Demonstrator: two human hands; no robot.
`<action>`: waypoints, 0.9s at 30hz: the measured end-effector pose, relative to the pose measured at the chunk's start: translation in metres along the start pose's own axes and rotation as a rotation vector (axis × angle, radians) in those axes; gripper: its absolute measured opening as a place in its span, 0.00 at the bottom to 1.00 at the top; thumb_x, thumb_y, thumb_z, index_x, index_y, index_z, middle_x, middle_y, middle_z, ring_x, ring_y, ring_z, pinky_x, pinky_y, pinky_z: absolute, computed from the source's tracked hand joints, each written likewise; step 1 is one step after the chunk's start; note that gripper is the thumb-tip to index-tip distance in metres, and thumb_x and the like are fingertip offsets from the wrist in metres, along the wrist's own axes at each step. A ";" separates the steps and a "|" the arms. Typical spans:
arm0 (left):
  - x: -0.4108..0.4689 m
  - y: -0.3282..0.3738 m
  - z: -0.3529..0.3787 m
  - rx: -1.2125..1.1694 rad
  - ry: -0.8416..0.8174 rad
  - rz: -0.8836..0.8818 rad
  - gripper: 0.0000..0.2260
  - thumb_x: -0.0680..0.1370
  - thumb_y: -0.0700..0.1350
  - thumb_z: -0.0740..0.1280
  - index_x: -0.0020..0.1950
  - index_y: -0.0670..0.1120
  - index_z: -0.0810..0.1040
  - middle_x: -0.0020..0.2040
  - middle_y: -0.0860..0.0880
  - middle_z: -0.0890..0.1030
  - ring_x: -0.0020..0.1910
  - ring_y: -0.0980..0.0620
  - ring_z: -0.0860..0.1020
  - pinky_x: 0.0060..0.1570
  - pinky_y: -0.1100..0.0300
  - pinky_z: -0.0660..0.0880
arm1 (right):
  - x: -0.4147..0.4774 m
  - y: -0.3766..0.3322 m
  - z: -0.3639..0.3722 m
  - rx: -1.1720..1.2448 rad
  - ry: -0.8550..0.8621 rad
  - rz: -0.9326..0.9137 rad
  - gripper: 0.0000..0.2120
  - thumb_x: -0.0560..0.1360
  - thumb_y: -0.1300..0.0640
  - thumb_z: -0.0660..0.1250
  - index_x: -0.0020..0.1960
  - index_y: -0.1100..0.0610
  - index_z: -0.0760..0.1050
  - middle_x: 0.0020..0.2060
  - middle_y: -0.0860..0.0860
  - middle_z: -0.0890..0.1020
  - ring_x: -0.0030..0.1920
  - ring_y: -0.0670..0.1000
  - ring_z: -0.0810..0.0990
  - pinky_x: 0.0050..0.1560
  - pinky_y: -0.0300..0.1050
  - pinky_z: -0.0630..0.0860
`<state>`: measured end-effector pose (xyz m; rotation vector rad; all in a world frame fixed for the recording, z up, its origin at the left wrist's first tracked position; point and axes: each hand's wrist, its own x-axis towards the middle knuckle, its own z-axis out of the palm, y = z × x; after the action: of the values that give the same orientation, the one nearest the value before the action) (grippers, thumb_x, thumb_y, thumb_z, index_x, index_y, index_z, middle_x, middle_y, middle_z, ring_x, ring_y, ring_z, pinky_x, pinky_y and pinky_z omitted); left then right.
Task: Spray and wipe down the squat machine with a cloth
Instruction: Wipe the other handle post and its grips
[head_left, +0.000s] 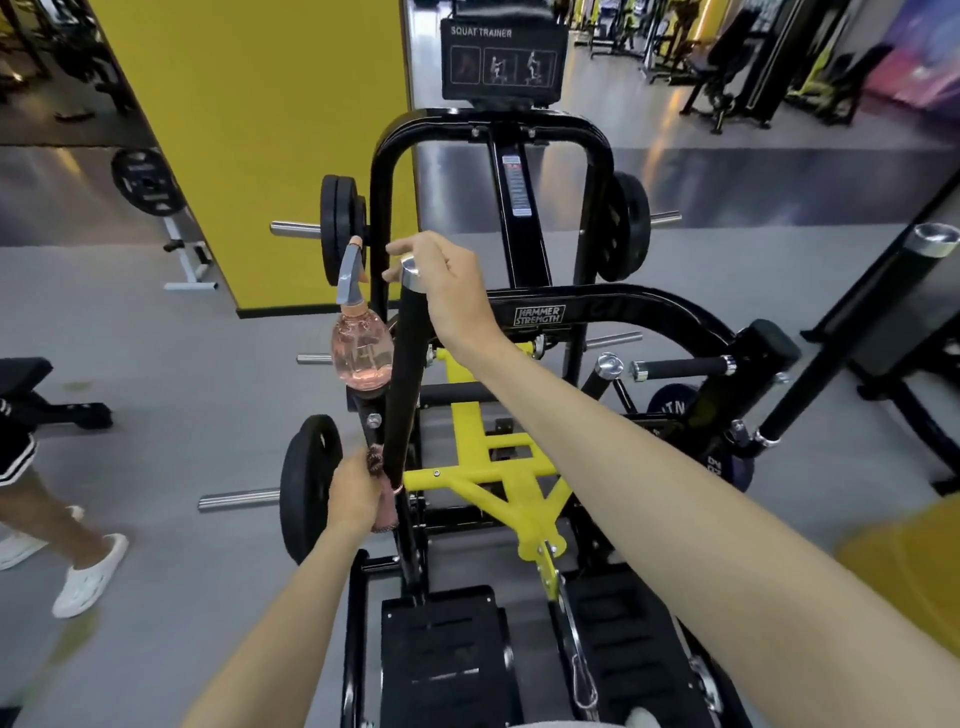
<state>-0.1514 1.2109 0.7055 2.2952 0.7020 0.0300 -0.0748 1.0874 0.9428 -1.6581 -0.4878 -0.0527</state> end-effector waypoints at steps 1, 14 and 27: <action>0.002 -0.004 0.003 0.017 -0.017 -0.010 0.07 0.77 0.35 0.60 0.49 0.45 0.74 0.44 0.43 0.79 0.43 0.43 0.79 0.44 0.51 0.77 | 0.001 0.001 0.000 -0.007 0.004 -0.007 0.16 0.82 0.57 0.53 0.52 0.60 0.78 0.43 0.56 0.82 0.51 0.53 0.79 0.52 0.37 0.71; 0.014 -0.006 0.001 -0.597 0.038 -0.590 0.10 0.79 0.38 0.60 0.56 0.36 0.77 0.50 0.38 0.79 0.50 0.42 0.78 0.53 0.48 0.75 | 0.005 0.006 0.001 0.015 0.002 -0.046 0.15 0.80 0.57 0.52 0.46 0.59 0.76 0.33 0.58 0.80 0.35 0.49 0.78 0.51 0.50 0.74; -0.011 0.053 -0.013 -0.744 0.149 -0.469 0.15 0.78 0.34 0.55 0.56 0.41 0.81 0.54 0.40 0.81 0.53 0.38 0.78 0.59 0.46 0.74 | 0.009 0.008 -0.002 -0.001 -0.063 -0.072 0.15 0.81 0.58 0.52 0.45 0.55 0.77 0.36 0.50 0.80 0.47 0.54 0.78 0.57 0.52 0.73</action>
<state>-0.1378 1.1827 0.7520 1.3992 1.0758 0.2073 -0.0637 1.0873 0.9387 -1.6470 -0.5957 -0.0543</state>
